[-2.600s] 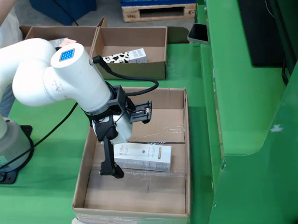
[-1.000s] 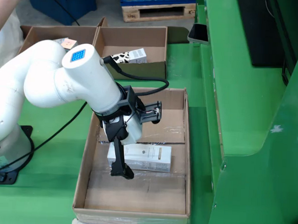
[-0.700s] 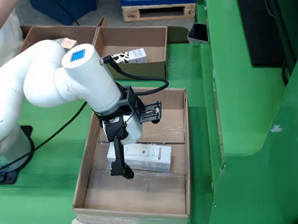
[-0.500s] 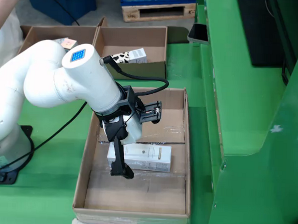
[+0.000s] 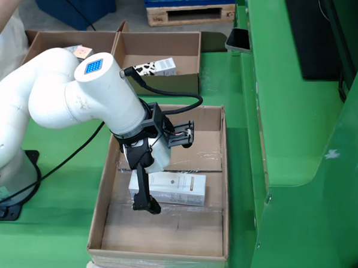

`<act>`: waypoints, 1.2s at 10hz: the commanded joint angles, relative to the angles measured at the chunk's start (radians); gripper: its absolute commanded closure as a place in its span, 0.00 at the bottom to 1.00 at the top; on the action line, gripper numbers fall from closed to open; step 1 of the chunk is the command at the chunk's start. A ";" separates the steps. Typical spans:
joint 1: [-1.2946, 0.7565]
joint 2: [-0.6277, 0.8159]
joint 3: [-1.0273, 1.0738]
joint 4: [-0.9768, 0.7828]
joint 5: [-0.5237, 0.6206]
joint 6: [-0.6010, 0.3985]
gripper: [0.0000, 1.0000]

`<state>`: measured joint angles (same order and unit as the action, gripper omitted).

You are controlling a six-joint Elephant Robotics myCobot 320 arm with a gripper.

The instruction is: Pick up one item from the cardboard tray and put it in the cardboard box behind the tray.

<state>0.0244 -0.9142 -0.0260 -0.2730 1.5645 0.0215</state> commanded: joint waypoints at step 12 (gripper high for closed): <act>0.121 0.242 -0.370 0.159 -0.034 0.092 0.00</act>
<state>0.1073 -0.7102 -0.4065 -0.1241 1.5446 0.0873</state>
